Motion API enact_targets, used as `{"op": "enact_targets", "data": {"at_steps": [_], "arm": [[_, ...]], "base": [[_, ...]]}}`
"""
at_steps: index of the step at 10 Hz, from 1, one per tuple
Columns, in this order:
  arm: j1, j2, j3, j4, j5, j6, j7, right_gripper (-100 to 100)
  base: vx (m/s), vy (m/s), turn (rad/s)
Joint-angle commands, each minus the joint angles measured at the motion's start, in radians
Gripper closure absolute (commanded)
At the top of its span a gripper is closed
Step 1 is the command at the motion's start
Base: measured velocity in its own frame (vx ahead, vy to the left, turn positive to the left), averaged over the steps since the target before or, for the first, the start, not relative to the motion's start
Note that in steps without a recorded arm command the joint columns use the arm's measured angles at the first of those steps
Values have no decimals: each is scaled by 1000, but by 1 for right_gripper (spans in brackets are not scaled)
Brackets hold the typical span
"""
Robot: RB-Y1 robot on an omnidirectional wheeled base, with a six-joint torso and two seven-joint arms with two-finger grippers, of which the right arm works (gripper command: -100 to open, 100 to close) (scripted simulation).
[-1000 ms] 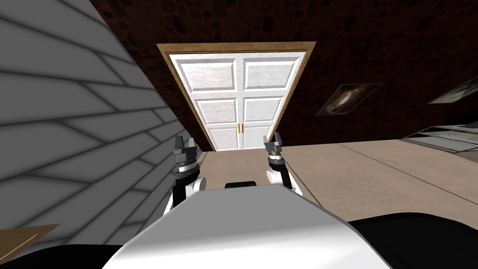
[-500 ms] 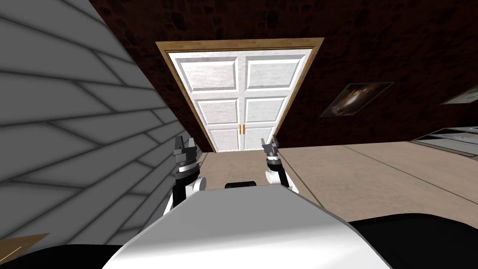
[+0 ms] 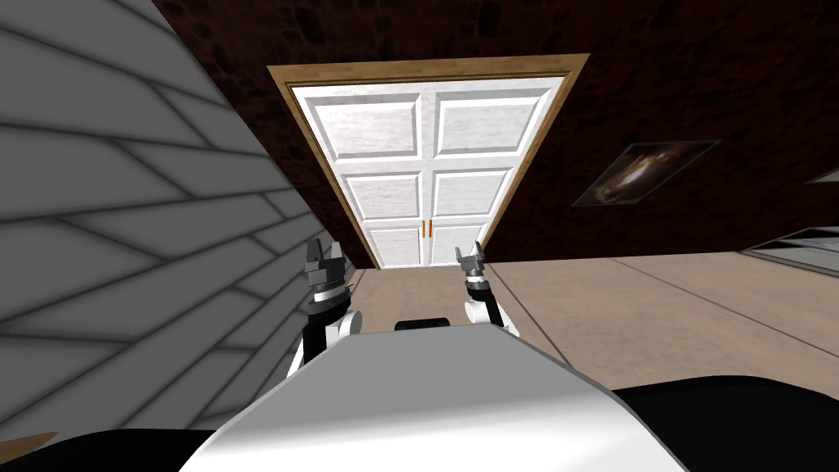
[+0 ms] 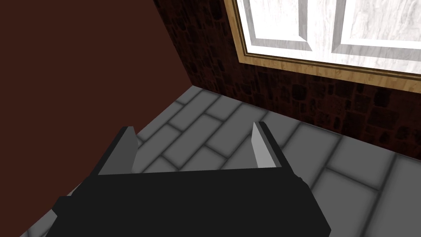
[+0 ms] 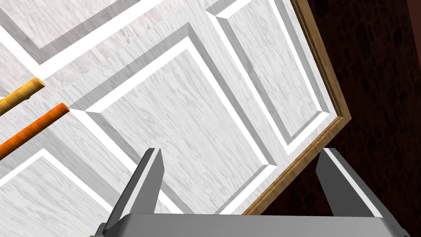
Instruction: Pull the door open
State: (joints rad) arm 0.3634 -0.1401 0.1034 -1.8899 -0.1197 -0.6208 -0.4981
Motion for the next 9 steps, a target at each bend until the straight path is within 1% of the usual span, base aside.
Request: {"op": "enact_targets", "data": {"at_steps": [1, 9], "arm": [[-10, -7, 7, 45, -16, -11, -41, -100], [-53, -49, 37, 247, -103, -52, -242, -100]], "base": [[107, 28, 23], [100, 29, 27]]}}
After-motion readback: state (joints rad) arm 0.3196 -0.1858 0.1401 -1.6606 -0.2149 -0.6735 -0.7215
